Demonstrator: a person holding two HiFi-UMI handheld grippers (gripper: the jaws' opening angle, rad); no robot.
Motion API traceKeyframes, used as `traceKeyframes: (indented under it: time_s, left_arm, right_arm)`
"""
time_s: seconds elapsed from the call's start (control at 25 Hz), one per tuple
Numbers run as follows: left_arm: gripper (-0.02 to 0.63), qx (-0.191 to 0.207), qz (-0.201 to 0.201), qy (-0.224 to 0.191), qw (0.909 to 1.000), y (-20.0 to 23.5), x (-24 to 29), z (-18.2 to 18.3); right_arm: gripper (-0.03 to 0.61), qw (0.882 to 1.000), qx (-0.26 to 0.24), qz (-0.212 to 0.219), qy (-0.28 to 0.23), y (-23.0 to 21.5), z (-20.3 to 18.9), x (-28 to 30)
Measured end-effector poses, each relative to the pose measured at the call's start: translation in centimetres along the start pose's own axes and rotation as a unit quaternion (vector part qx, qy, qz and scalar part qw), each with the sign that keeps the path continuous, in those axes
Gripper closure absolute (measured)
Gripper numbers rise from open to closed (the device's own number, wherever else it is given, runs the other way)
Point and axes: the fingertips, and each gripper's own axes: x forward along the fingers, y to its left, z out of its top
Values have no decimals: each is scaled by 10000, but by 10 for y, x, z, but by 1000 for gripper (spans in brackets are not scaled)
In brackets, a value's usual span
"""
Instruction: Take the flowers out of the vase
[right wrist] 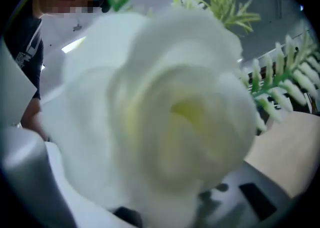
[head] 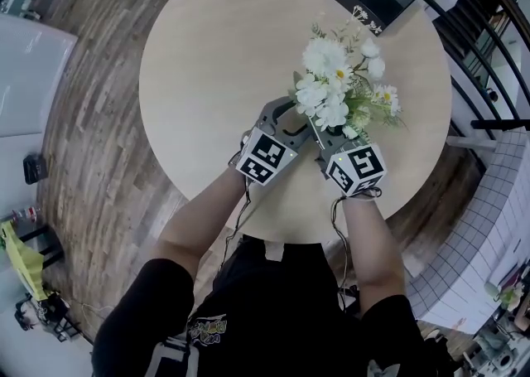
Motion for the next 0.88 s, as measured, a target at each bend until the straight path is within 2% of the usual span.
traceKeyframes:
  time_s: [0.16, 0.88]
  left_arm:
    - [373, 2, -6, 3, 10000, 1, 0, 0]
    - [373, 49, -28, 137, 9999, 2, -1, -1]
  right_arm:
    - [477, 9999, 11, -65, -91, 0, 5, -1]
    - [495, 9989, 195, -113, -423, 3, 42, -13]
